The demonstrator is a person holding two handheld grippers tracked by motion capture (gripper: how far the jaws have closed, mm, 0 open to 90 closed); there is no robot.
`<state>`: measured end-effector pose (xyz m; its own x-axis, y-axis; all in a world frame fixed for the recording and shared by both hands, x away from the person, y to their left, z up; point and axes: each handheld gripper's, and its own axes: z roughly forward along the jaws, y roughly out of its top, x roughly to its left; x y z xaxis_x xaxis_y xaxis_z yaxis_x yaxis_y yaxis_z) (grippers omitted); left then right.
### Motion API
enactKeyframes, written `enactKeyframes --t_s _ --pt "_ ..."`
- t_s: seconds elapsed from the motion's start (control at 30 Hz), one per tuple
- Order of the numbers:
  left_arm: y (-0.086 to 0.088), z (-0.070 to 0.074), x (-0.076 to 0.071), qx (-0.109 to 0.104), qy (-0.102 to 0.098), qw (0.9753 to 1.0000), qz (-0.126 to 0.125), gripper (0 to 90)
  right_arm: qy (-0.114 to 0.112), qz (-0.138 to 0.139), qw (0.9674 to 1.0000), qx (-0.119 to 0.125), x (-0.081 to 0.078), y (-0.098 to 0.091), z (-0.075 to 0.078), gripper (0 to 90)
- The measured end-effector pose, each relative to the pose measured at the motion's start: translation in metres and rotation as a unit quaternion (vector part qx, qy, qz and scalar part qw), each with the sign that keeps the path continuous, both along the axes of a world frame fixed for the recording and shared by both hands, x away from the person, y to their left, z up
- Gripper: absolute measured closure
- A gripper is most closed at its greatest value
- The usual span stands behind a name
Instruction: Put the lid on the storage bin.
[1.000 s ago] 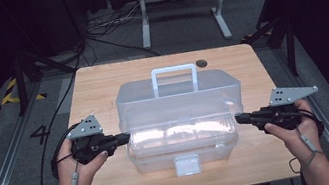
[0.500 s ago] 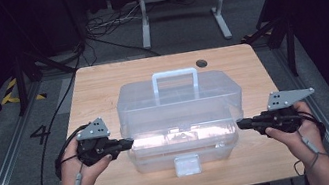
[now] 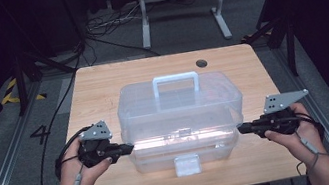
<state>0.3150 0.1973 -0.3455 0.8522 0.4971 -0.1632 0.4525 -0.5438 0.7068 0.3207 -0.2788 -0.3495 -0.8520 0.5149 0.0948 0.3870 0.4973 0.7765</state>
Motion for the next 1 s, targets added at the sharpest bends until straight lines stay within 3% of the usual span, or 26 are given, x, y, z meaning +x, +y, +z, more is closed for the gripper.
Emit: enactKeyframes --t_s 0.3,0.73,1.0 --pt "0.003 -0.001 -0.001 0.005 0.013 0.9999 0.000 88.2 0.005 0.006 0.9999 -0.015 -0.001 0.000 -0.002 90.0" --pt "0.012 -0.008 0.003 0.009 0.021 0.9995 0.021 88.1 0.013 -0.002 0.9994 -0.031 0.001 -0.004 -0.007 90.0" --pt "0.011 -0.013 0.004 0.021 0.033 0.9991 0.016 88.0 0.021 0.000 0.9988 -0.044 0.002 -0.004 -0.009 90.0"
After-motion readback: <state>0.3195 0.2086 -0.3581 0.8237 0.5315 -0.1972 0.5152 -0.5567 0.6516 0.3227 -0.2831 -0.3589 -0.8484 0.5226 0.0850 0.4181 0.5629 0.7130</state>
